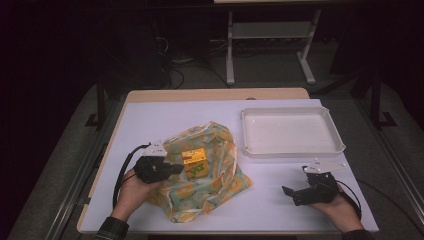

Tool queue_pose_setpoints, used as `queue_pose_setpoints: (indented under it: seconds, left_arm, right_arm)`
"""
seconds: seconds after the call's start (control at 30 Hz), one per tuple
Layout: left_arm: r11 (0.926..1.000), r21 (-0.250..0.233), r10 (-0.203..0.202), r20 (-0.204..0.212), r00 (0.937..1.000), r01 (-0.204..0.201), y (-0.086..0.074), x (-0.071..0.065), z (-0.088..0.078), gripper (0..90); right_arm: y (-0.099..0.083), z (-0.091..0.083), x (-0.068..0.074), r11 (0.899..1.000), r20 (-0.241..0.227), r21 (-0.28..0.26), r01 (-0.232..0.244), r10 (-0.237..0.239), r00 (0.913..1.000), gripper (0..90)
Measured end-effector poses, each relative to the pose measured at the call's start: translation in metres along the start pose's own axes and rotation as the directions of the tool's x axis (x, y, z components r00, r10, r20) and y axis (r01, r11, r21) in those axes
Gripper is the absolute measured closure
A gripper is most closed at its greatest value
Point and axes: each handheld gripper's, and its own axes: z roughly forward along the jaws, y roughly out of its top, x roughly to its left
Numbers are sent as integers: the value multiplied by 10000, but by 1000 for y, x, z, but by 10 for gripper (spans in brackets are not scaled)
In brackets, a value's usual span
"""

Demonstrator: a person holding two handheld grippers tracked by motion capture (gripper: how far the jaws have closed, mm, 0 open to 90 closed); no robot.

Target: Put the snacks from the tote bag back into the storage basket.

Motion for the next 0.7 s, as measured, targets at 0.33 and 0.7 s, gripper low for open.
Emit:
queue_pose_setpoints:
  seconds: [0.33,0.7]
  left_arm:
    - [9996,120,262,188,9995,-264,4,-9,6,897]
    - [9984,219,512,375,9980,-520,8,-16,12,897]
  right_arm:
    - [0,0,0,10000,-10,9,24,-24,10000,0]
    - [-1,-1,0,10000,-11,5,18,-18,10000,0]
